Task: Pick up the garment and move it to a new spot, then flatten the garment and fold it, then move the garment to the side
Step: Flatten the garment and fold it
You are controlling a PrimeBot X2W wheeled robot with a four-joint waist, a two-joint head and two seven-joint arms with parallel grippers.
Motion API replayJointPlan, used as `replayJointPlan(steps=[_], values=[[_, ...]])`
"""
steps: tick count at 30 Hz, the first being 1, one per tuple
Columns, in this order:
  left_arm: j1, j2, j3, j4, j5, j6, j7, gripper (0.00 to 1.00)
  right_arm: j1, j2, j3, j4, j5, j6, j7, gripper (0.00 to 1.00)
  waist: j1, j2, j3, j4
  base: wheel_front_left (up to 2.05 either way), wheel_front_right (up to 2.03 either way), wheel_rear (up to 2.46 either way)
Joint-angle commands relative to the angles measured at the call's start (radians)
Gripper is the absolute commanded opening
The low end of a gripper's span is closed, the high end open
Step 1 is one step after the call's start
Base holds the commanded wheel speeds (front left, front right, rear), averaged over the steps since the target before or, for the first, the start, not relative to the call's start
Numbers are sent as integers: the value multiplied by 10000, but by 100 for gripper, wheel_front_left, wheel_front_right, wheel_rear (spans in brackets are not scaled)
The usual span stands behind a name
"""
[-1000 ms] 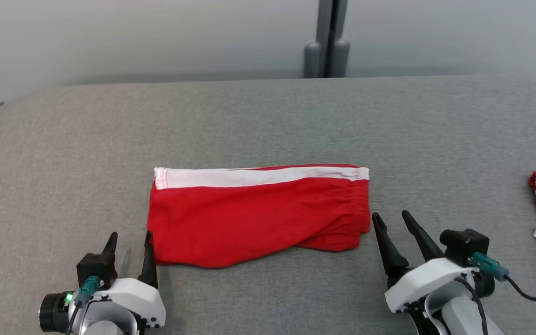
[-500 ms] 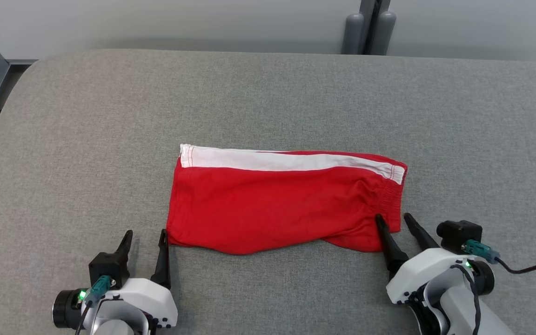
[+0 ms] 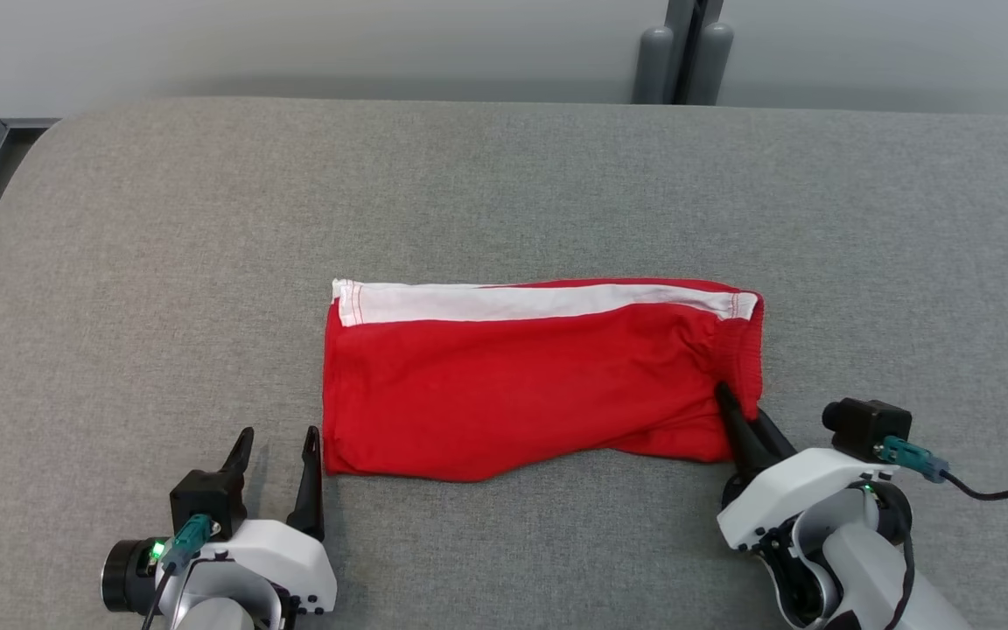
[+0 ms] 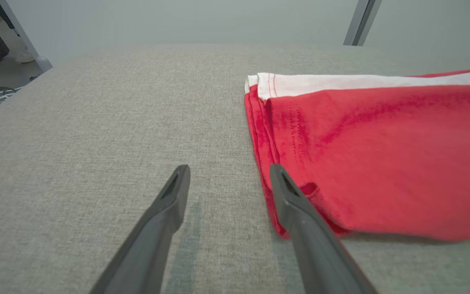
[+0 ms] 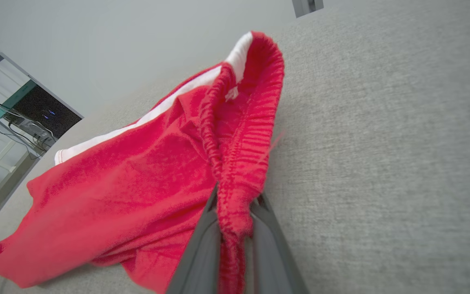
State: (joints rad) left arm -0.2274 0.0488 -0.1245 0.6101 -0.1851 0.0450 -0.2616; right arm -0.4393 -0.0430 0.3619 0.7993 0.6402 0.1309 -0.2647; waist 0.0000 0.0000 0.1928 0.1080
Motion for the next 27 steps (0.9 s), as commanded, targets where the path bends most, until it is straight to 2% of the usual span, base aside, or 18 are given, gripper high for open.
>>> replayJointPlan(steps=[1, 5, 10, 17, 27], values=[[94, 41, 38, -7, 3, 12, -41, 100, 143, -151, -108, 12, -46, -4, 12, 0, 0, 0, -72, -67, 0, 0, 0], [281, 42, 23, -41, -50, 36, -41, 100, 114, -173, -813, -417, -570, -2, 11, 0, 0, 0, -319, -291, 0, 0, 0], [399, 44, -76, -38, -179, 51, -41, 100, 71, -283, -689, -994, -1042, -2, 11, 0, 0, 0, -469, -377, 0, 0, 0], [271, 48, -578, -21, -478, 42, -42, 100, -576, -336, 1024, -1526, -1704, -2, 11, 0, 0, 0, -485, 41, 0, 0, 0], [226, 40, -1443, 41, -890, 190, -41, 100, -1589, -113, 3383, -520, -1483, -2, 198, 0, 0, 0, -464, 1802, 0, 0, 0]])
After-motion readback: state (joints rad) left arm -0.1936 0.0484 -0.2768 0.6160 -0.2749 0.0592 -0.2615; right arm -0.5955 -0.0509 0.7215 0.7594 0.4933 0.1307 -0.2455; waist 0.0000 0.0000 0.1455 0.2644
